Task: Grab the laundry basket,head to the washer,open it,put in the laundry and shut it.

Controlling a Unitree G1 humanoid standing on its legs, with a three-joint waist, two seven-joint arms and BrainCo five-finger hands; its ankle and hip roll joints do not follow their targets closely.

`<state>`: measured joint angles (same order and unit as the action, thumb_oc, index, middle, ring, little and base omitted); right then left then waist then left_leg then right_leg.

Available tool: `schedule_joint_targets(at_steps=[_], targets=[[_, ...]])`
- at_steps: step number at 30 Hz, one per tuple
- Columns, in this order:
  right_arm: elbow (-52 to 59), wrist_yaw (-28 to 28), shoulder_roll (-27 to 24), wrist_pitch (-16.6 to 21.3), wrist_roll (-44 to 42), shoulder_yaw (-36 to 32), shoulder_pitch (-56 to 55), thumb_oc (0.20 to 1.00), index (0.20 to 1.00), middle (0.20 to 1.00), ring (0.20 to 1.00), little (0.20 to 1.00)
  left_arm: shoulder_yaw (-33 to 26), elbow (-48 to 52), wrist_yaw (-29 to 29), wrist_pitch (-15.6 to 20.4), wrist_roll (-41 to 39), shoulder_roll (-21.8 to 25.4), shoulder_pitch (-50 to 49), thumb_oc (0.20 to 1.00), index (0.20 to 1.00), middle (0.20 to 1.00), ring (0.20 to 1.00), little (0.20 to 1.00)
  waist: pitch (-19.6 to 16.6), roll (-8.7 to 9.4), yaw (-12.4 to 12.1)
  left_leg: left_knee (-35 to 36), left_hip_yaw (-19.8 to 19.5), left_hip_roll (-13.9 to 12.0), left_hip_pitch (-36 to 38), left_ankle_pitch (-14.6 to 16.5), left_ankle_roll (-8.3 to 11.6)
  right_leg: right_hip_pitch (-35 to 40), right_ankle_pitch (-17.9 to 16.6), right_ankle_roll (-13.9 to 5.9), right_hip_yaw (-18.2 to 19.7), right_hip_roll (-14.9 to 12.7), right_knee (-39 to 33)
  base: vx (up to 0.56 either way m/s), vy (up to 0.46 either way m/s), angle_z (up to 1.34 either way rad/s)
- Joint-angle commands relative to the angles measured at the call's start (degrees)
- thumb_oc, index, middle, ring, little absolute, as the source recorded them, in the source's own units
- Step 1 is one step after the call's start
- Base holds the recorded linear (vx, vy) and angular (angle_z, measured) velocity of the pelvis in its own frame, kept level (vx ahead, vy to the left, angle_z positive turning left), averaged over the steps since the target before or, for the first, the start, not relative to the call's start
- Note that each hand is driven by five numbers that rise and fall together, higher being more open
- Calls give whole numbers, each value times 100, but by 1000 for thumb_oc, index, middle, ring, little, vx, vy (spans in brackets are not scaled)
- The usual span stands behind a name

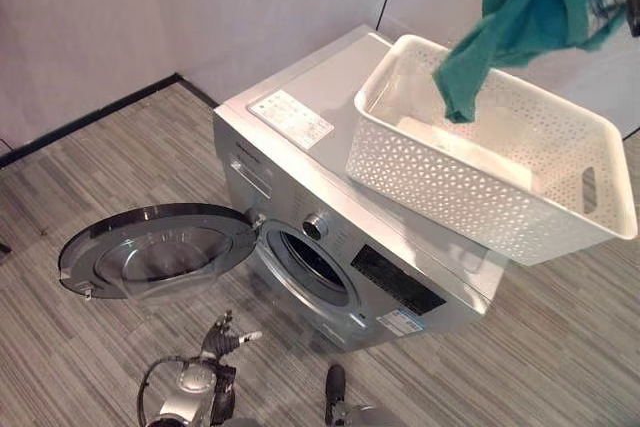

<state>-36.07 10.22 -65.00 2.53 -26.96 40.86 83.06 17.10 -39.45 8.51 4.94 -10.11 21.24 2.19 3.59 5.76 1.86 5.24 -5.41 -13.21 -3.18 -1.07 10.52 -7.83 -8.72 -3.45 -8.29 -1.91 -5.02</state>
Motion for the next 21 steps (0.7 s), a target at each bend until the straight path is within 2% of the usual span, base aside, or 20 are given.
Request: schedule_joint_targets(at_steps=[1,2,3,8,13,17,19,21], targets=[[-219,680,-30,298,259,-273,905,200,200,200,200,200,202,443,234,293,484,555,429,1000,1000,1000,1000,1000,-146,238,24,-24,381,21,600,285,-242,266,575,-476,348,-464,129,-13,42,0],[-180,888,76,330,296,-472,845,200,200,200,200,200,136,1170,279,335,653,789,575,1000,1000,1000,1000,1000,-161,213,36,-24,394,36,624,336,-265,274,567,-485,367,-477,138,-24,52,0],[-207,1001,157,331,306,-581,821,200,200,200,200,200,95,1483,327,362,703,877,707,1000,1000,1000,1000,1000,-177,201,45,-24,405,49,642,371,-276,284,560,-496,376,-488,139,-25,43,0],[33,1386,409,440,424,-1074,675,200,200,200,200,200,-36,2530,519,438,961,1118,1229,1000,1000,1000,1000,1000,-225,177,95,-38,456,124,747,501,-340,315,517,-547,478,-524,157,-26,64,-2],[179,1663,465,365,777,-1188,781,200,200,200,200,200,-97,2823,616,445,1038,1148,1390,1000,1000,1000,1000,1000,-271,200,124,-90,563,194,860,619,-415,311,444,-601,595,-559,172,-24,73,-13],[822,1942,243,257,1382,-1468,697,200,200,200,200,200,-191,3140,555,397,1219,1158,1102,1000,1000,1000,1000,1000,-296,209,254,-269,797,326,1014,833,-554,226,303,-702,897,-616,266,-53,125,-30],[850,1943,245,245,1394,-1514,642,200,200,200,200,200,-191,3150,552,392,1220,1172,1086,1000,1000,1000,1000,1000,-299,212,231,-278,823,316,1042,872,-558,241,326,-710,916,-602,270,-21,67,-39],[1451,1961,133,281,1679,-2041,85,200,200,200,200,200,-422,3638,369,408,1237,1230,625,1000,1000,1000,1000,1000,-283,193,346,-491,1046,454,1169,1070,-694,148,171,-856,1216,-651,353,-97,202,-36]])
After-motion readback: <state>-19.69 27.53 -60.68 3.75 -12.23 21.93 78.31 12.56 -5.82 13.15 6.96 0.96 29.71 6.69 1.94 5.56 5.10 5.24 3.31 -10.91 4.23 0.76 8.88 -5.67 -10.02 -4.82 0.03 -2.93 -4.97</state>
